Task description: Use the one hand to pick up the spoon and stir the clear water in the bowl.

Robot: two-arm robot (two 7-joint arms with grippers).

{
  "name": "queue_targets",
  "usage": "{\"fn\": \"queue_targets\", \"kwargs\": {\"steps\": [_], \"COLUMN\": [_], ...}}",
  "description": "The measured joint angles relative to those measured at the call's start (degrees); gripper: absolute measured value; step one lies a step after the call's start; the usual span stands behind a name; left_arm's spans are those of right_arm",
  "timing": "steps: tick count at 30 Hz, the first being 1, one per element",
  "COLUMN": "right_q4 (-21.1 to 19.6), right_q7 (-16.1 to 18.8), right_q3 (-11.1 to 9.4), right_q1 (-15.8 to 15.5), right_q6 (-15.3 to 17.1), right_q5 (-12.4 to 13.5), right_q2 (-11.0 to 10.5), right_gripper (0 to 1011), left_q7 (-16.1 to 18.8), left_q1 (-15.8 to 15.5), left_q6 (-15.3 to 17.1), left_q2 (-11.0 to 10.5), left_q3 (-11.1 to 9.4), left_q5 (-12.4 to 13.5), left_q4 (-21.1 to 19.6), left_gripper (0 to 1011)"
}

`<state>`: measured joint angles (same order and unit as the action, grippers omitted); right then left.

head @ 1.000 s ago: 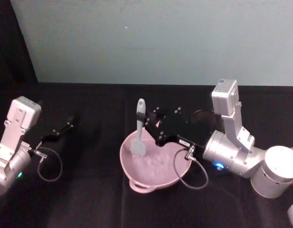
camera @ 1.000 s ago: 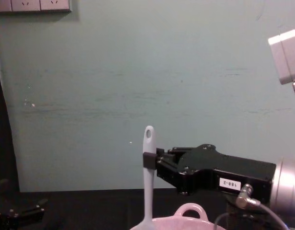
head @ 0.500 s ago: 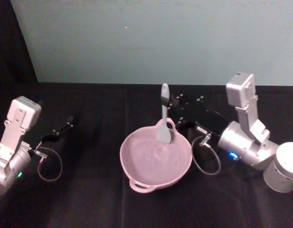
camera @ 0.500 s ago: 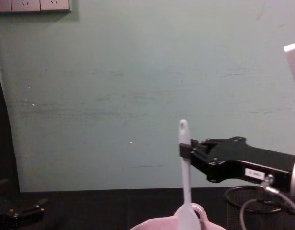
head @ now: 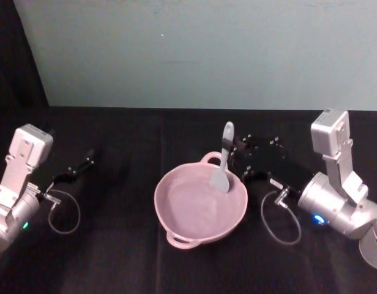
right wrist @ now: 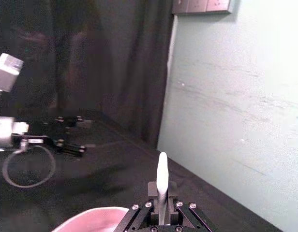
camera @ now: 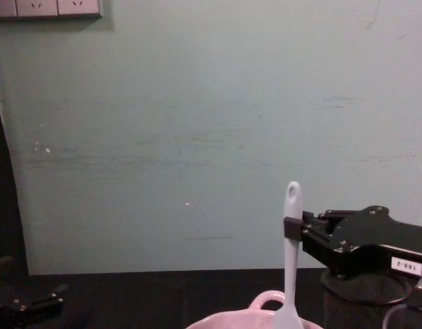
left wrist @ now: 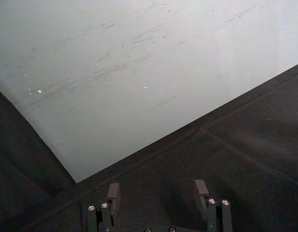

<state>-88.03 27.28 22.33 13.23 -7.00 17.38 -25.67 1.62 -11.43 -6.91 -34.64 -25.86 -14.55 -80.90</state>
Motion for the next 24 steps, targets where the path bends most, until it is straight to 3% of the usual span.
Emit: {"fn": "queue_targets", "kwargs": {"steps": [9, 16, 24], "right_q4": [-0.9, 1.5, 5.91], "right_q7": [2.48, 4.06, 4.54], "right_q3": [2.13, 4.88, 5.83], "right_q1": [-1.79, 0.01, 3.16], "right_q6": [-0.98, -1.88, -3.47], "right_q5": [1.61, 2.16, 2.91], "right_q2": [1.94, 4.81, 7.72], "right_gripper": [114, 114, 114], "left_q7": [0.0, 0.0, 0.0], "left_q1": [0.0, 0.0, 0.0], "left_q6": [0.0, 0.0, 0.0], "left_q2": [0.0, 0.0, 0.0], "left_q3": [0.0, 0.0, 0.0], "left_q5": [0.0, 0.01, 0.0], "left_q4": [0.0, 0.0, 0.0], "left_gripper": [1005, 1005, 1005]}}
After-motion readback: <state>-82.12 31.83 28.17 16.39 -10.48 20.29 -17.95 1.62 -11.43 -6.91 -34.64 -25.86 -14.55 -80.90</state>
